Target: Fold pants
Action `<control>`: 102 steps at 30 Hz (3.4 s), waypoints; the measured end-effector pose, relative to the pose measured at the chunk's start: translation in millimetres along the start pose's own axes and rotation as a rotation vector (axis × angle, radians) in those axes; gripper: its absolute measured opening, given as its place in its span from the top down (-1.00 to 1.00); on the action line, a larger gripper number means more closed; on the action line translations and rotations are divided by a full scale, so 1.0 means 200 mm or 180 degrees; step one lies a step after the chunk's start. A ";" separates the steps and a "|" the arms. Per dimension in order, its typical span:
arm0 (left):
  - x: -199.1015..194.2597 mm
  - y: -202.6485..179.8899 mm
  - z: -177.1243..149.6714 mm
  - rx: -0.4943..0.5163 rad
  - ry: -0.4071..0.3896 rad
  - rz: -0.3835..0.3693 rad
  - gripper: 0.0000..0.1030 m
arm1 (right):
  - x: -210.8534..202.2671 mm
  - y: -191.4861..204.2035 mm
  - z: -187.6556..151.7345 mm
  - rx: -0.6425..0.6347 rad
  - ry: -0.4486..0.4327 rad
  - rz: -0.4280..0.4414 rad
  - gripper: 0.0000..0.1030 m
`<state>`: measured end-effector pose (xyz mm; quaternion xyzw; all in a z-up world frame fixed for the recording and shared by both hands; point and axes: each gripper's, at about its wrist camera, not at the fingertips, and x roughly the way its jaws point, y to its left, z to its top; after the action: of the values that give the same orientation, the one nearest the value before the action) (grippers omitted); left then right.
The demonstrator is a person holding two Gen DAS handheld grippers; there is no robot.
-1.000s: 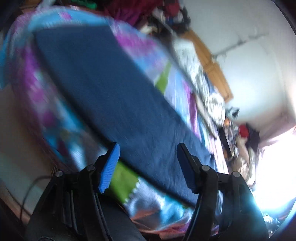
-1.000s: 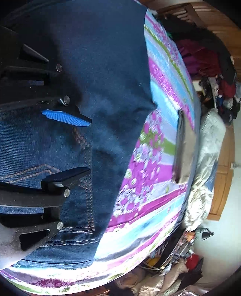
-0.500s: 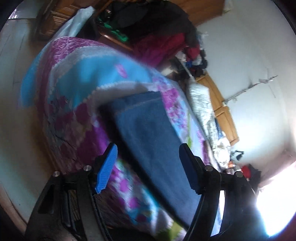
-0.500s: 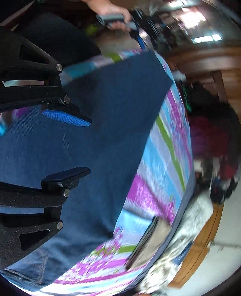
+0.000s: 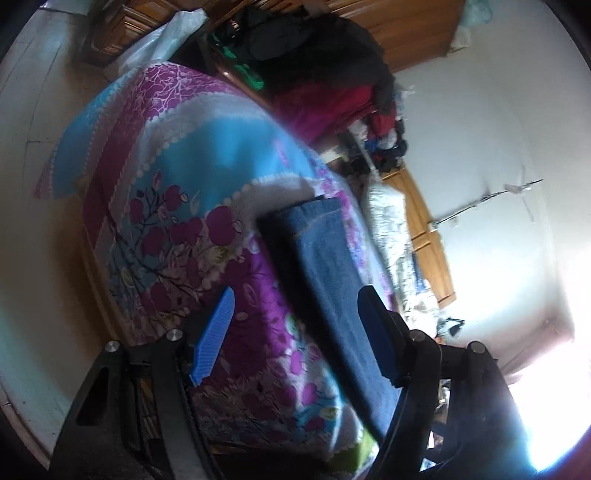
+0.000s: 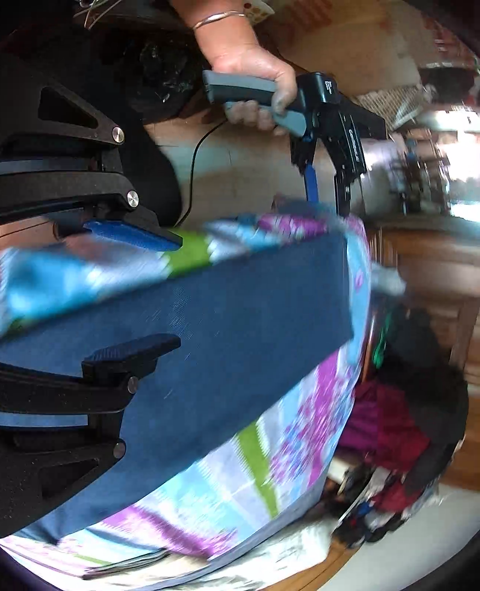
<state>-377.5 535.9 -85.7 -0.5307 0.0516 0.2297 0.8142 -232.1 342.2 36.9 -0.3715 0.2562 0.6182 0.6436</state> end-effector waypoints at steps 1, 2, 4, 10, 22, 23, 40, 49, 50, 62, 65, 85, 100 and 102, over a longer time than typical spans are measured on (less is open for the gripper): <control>-0.01 0.00 -0.01 0.0007 -0.0013 -0.0007 -0.36 | 0.03 0.04 0.03 -0.0136 -0.0003 -0.0033 0.05; -0.03 0.00 -0.03 0.0019 -0.0019 0.0002 -0.36 | 0.08 0.07 0.06 -0.0291 -0.0003 -0.0064 0.05; -0.05 0.01 -0.04 0.0017 -0.0016 -0.0030 -0.36 | 0.15 0.13 0.14 -0.0513 0.0019 -0.0123 0.06; 0.00 -0.03 -0.02 0.0107 0.0014 -0.0226 -0.36 | 0.14 0.20 0.18 -0.0437 0.0006 0.0086 0.05; 0.26 -0.08 0.08 0.0182 0.0124 -0.0364 -0.36 | 0.06 0.21 -0.13 -0.0429 0.0468 -0.0049 0.05; 0.26 -0.08 0.09 0.0148 0.0125 -0.0384 -0.36 | 0.06 0.20 -0.14 -0.0393 0.0483 -0.0063 0.05; 0.36 -0.11 0.15 0.0351 0.0142 -0.0059 0.87 | -0.21 -0.24 -0.30 0.0900 0.0269 -0.0247 0.05; 0.35 -0.82 -0.02 0.1768 0.0290 -0.0148 0.88 | -0.56 -0.77 -0.81 0.2461 0.0032 -0.0997 0.05; 0.37 -0.94 -0.09 0.1975 0.0374 -0.0197 0.88 | -0.60 -0.79 -0.86 0.2534 -0.0019 -0.1052 0.05; 0.76 -1.58 -1.95 0.3474 0.2867 -0.0901 0.79 | -0.89 -0.97 -1.67 0.3949 -0.0275 -0.1063 0.06; 0.67 -1.60 -2.04 0.3814 0.2425 -0.0918 0.53 | -0.92 -0.97 -1.69 0.3961 -0.0445 -0.0922 -0.04; 0.58 -1.61 -2.15 0.4298 0.2250 -0.0921 0.36 | -0.56 -1.41 -1.44 0.3507 -0.0705 0.0228 0.76; 0.49 -1.65 -1.90 0.3932 0.2282 -0.0847 -0.63 | -0.79 -1.45 -1.66 0.3646 -0.0287 -0.0554 0.25; 0.48 -1.59 -1.74 0.3672 0.2292 -0.0803 -0.59 | -0.85 -1.42 -1.65 0.3682 -0.0489 -0.0380 0.26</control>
<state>-100.8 152.6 -0.4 -0.0580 0.3705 -0.1215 0.9190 72.1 -12.3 21.0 0.0722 0.4832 0.3657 0.7922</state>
